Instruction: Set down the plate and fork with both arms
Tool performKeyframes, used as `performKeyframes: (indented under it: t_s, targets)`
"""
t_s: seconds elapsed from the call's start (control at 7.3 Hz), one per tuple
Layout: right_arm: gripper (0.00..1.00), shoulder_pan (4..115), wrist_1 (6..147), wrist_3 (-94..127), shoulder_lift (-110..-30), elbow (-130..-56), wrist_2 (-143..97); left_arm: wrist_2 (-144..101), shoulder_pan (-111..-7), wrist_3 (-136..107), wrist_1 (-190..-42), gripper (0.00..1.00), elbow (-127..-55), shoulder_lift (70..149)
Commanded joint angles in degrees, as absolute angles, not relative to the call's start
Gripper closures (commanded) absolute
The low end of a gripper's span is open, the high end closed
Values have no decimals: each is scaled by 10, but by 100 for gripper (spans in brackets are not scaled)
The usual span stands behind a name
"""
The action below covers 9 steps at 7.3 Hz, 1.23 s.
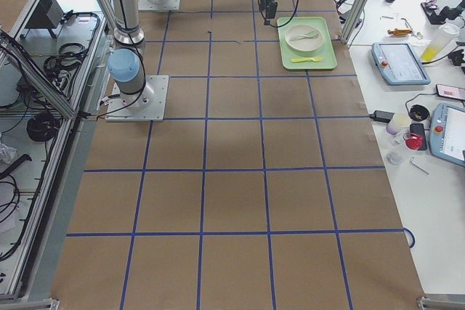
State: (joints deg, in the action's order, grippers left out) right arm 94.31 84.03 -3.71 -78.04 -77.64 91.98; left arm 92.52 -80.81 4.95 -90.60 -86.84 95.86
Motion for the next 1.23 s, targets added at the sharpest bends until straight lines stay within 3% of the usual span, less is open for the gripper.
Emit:
performKeyframes:
  t_s: [0.0,1.1]
  targets:
    - [0,948,802,-26,-809,-778,915,913,-811,49,-932,0,-856,965]
    - [0,954,806,-11,-812,-799,916,918,-869,49,-928,0,-870,945]
